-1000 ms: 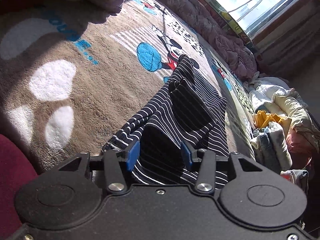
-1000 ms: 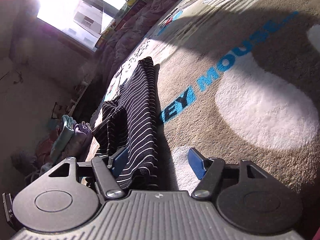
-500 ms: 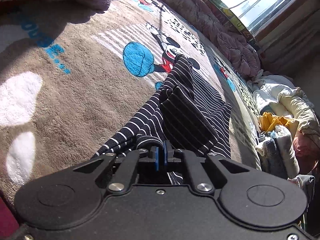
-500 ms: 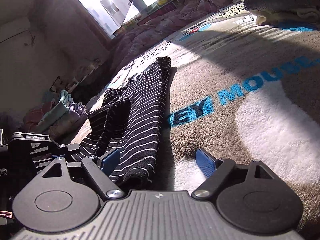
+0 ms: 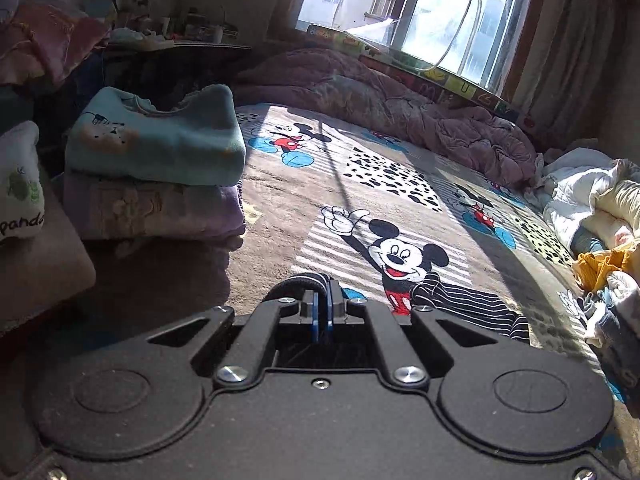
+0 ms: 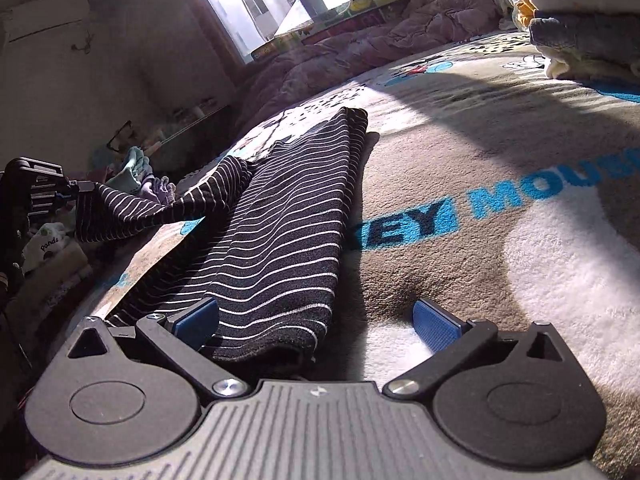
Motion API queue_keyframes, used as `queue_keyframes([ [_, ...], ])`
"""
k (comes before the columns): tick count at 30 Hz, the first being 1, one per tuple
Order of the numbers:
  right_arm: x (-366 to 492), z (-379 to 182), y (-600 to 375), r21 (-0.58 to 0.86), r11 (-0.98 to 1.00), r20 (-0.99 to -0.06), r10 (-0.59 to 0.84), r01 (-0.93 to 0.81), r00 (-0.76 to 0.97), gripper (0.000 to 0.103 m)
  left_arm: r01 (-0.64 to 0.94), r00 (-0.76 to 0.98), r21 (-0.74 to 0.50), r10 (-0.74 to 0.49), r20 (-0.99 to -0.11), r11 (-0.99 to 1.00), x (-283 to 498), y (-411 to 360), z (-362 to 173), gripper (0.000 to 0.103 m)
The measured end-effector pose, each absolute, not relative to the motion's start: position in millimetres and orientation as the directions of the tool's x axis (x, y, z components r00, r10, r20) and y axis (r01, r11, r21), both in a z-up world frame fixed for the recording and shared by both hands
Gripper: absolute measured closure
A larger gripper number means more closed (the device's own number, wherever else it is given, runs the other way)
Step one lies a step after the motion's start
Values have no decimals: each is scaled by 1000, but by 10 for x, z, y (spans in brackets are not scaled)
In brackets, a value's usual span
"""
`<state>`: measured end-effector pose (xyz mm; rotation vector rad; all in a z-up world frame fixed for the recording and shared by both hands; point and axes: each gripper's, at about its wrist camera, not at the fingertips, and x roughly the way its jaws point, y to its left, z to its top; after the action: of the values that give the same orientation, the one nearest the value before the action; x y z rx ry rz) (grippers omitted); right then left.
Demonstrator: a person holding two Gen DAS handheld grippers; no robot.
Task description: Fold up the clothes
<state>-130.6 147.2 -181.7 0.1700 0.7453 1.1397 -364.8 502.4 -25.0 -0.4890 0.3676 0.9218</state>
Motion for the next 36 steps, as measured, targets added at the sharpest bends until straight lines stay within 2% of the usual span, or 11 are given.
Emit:
queue_keyframes([
  [9,-1333,-1832,1530,437,438,-452,862,-786,229,0,-893,440,-178,718,-540,414,-3987,5473,-458,102],
  [14,-1338,-1840,1539,425,438,-451,861,-792,235,0,-916,384,-99,781,-493,388,-4022,5588,-381,102],
  [24,-1349,-1849,1554,404,439,-450,859,-803,244,0,-940,301,-7,816,-494,342,-3825,6099,-453,102],
  [28,-1344,-1849,1562,403,437,-449,860,-804,243,0,-956,192,80,812,-550,281,-3713,6196,-685,100],
  [30,-1319,-1843,1560,419,436,-447,863,-797,237,0,-955,131,135,786,-604,263,-3658,6210,-815,92],
  [32,-1269,-1837,1541,463,432,-436,871,-774,226,0,-953,100,176,803,-588,247,-3649,6076,-873,64],
  [34,-1211,-1838,1508,512,424,-422,881,-747,212,0,-953,94,190,825,-558,237,-3665,5862,-844,47],
  [36,-1159,-1837,1480,552,419,-415,888,-721,198,2,-950,146,150,817,-557,272,-3702,5584,-804,47],
])
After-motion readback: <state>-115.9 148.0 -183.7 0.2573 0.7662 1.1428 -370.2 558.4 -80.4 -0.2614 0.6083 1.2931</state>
